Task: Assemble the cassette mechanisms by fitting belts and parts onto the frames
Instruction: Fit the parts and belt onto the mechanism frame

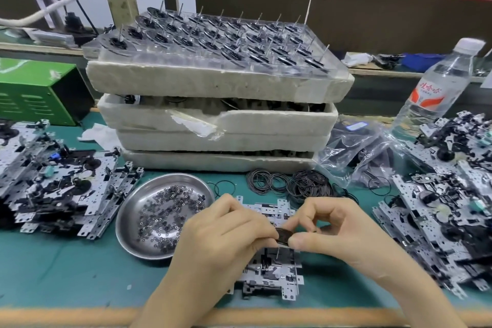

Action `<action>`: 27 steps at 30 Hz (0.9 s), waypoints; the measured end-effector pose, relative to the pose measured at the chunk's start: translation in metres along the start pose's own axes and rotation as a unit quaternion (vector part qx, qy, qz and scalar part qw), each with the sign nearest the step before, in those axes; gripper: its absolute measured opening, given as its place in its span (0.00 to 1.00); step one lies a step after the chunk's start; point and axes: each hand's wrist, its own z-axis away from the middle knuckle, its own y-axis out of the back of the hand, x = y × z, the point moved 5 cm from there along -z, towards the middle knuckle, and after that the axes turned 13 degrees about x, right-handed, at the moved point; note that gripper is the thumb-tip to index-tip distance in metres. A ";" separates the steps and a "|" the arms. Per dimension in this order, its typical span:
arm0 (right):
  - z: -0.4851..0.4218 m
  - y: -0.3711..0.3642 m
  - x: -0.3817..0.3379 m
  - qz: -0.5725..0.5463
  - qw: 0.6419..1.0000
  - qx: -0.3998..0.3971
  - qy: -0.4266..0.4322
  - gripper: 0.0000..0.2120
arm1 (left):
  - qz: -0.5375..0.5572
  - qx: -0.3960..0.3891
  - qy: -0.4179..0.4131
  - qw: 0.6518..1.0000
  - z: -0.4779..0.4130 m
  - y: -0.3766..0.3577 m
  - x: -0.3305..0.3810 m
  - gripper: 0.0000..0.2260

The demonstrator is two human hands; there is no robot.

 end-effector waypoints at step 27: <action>0.020 -0.007 -0.006 0.263 0.905 0.288 0.168 0.16 | 0.216 0.032 0.191 0.957 0.008 0.012 -0.002 0.27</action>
